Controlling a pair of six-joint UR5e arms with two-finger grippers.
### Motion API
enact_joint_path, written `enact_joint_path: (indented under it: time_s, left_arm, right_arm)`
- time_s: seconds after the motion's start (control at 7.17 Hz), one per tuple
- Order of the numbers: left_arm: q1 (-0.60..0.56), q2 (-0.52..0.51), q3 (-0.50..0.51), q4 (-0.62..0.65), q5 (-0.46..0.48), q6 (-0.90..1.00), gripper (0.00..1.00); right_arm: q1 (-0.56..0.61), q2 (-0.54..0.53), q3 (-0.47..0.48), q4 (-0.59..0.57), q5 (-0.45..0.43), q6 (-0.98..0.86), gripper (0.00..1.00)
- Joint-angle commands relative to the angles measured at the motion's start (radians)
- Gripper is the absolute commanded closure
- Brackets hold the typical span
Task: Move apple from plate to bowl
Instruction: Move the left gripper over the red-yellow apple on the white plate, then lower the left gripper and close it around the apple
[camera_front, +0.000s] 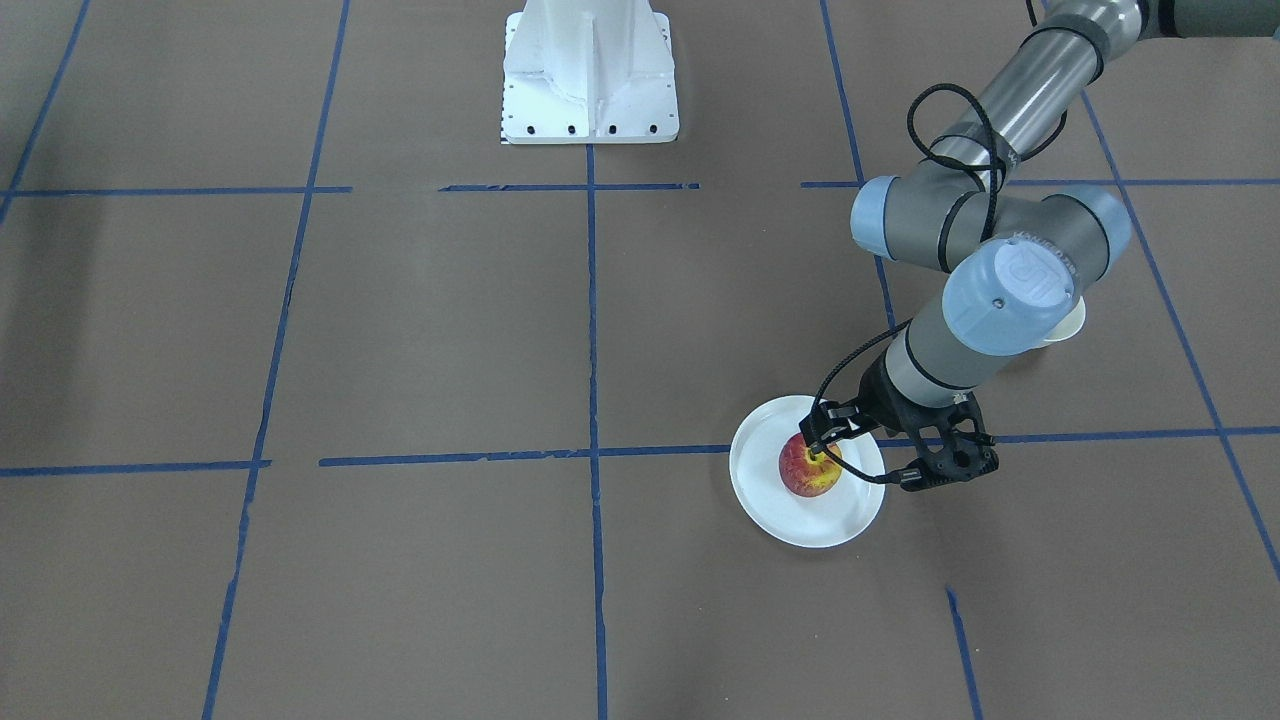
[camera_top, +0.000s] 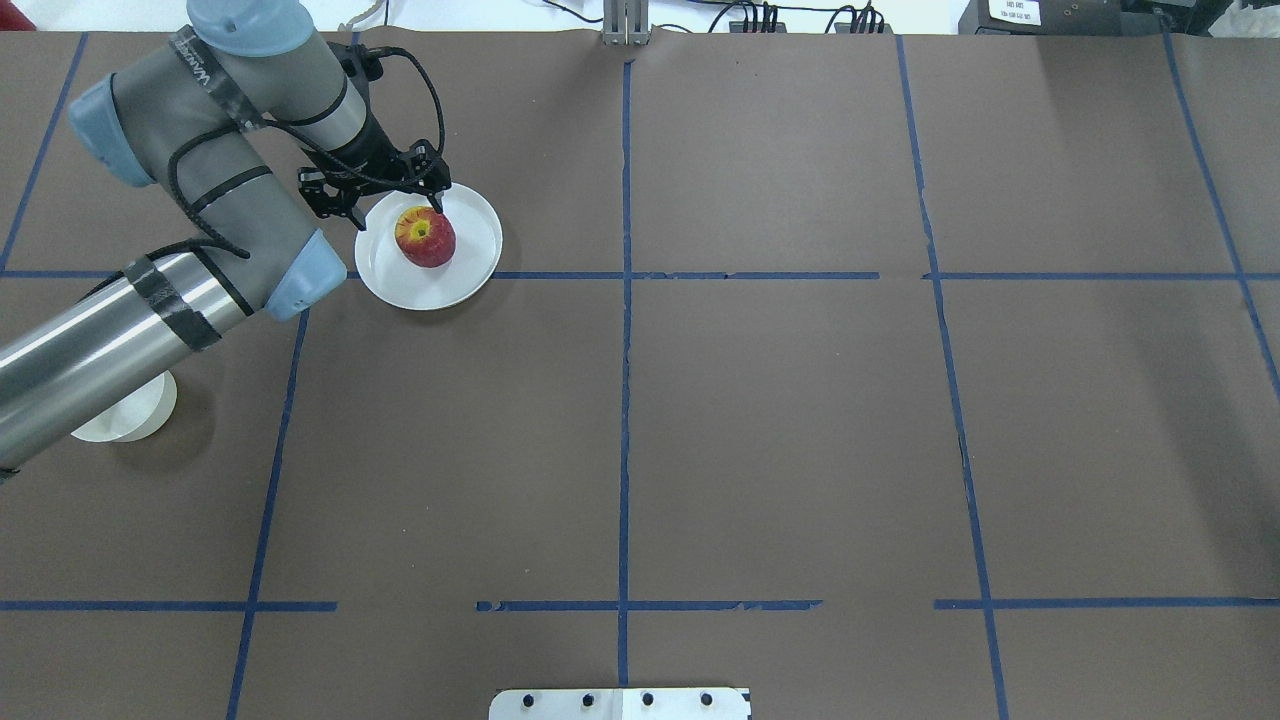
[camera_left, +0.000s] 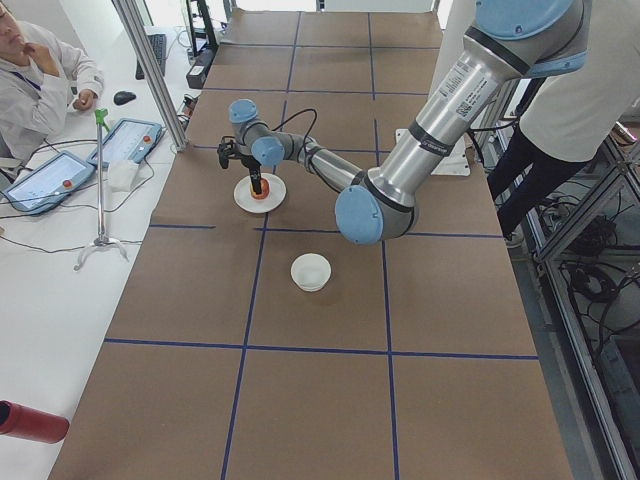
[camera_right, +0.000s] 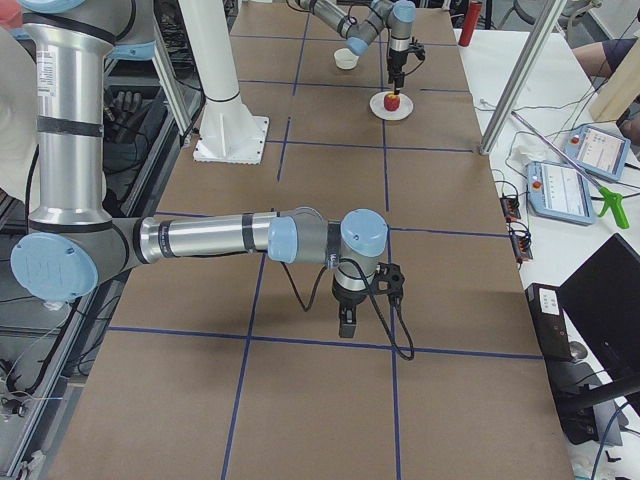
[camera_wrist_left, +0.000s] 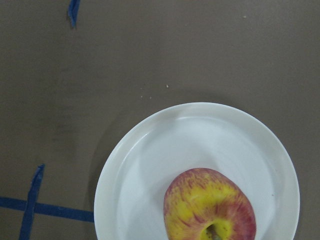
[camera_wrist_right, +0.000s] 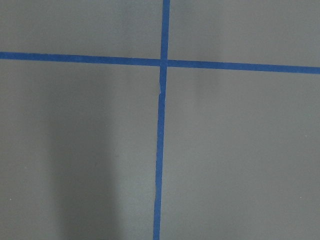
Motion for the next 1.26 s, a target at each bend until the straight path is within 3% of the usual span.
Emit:
enact_joint_path:
  time_s: [0.0, 0.42, 0.56, 0.84, 0.98, 1.12]
  left_arm:
    - [0.031, -0.040, 0.069, -0.007, 0.049, -0.003, 0.01]
    - [0.071, -0.037, 0.104, -0.051, 0.091, -0.012, 0.01]
    - [0.078, -0.032, 0.116, -0.098, 0.091, -0.053, 0.07]
    - [0.077, -0.032, 0.115, -0.097, 0.090, -0.049, 0.78]
    - [0.063, -0.032, 0.107, -0.094, 0.090, -0.049, 1.00]
    - [0.028, -0.029, 0.062, -0.079, 0.082, -0.049, 1.00]
  right_arm:
    - [0.000, 0.000, 0.000, 0.000, -0.001, 0.000, 0.00]
    - [0.000, 0.000, 0.000, 0.001, -0.001, 0.000, 0.00]
    - [0.000, 0.000, 0.000, 0.000, -0.001, 0.000, 0.00]
    - [0.000, 0.000, 0.000, 0.000, -0.001, 0.000, 0.00]
    - [0.000, 0.000, 0.000, 0.000, -0.001, -0.002, 0.00]
    - [0.000, 0.000, 0.000, 0.000, -0.001, 0.000, 0.00]
